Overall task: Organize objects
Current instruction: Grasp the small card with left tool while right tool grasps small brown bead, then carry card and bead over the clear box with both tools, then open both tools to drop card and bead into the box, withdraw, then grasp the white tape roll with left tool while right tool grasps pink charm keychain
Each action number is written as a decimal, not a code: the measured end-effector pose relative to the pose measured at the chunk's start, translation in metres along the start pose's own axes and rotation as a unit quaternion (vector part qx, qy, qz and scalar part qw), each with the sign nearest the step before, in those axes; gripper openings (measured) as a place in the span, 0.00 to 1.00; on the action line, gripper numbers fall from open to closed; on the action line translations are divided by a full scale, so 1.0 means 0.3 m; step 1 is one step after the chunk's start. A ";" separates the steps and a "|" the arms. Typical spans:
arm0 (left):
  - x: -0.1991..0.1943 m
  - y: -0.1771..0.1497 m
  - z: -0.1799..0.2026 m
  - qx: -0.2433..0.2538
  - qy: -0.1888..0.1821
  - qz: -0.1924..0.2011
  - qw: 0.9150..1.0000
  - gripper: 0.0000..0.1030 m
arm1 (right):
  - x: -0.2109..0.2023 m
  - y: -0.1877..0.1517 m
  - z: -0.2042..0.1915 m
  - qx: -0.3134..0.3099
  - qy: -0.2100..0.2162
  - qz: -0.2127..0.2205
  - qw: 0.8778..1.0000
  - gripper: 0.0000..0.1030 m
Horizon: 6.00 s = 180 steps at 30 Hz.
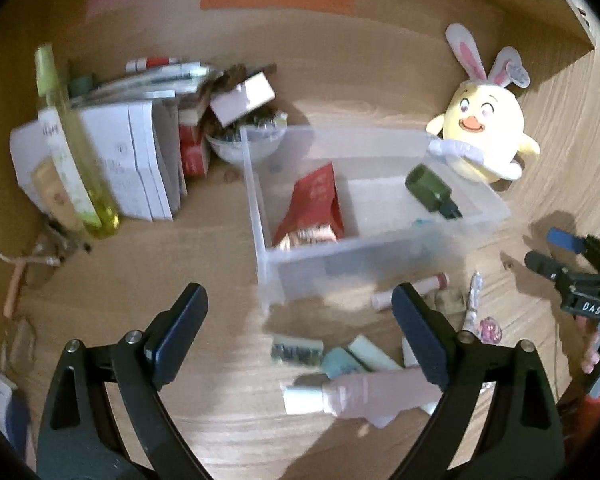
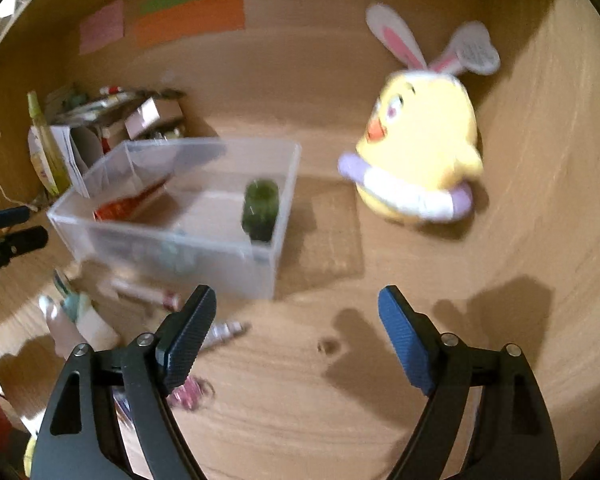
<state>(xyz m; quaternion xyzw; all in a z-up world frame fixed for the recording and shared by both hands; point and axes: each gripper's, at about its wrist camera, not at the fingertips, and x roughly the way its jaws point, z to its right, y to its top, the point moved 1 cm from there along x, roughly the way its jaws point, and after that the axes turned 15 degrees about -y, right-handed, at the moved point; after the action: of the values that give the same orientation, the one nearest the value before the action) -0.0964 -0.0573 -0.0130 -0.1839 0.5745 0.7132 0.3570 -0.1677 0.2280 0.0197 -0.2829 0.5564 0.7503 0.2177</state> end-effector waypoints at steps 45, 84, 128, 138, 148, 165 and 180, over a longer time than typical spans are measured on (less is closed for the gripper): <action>0.045 -0.055 -0.040 -0.018 -0.018 -0.011 1.000 0.33 | 0.080 -0.038 -0.014 0.003 0.031 -0.021 0.999 0.12; 0.031 0.292 0.106 0.033 -0.038 0.081 0.995 0.32 | -0.007 0.269 -0.177 -0.016 0.082 0.080 0.993 0.12; 0.024 0.067 0.029 0.026 -0.023 0.007 0.999 0.85 | 0.038 0.197 -0.180 -0.035 0.067 0.035 0.997 0.49; 0.043 -0.048 0.033 0.019 -0.031 -0.031 0.999 0.85 | -0.019 0.111 -0.149 -0.033 0.061 0.030 0.997 0.49; 0.040 -0.142 -0.036 -0.032 -0.029 -0.044 0.998 0.85 | -0.016 -0.036 -0.132 -0.027 0.065 -0.012 0.997 0.49; 0.043 -0.195 -0.039 -0.068 -0.094 -0.047 0.992 0.50 | 0.011 -0.156 -0.182 -0.030 0.076 -0.062 0.995 0.49; -0.031 -0.234 -0.039 -0.071 -0.076 -0.031 0.994 0.31 | 0.006 -0.178 -0.234 -0.049 0.062 -0.048 0.996 0.25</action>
<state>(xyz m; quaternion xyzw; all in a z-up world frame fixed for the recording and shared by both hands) -0.0412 -0.0654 -0.0581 -0.1716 0.4873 0.7531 0.4074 -0.1220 0.1760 -0.0351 -0.3656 0.5170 0.7466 0.2044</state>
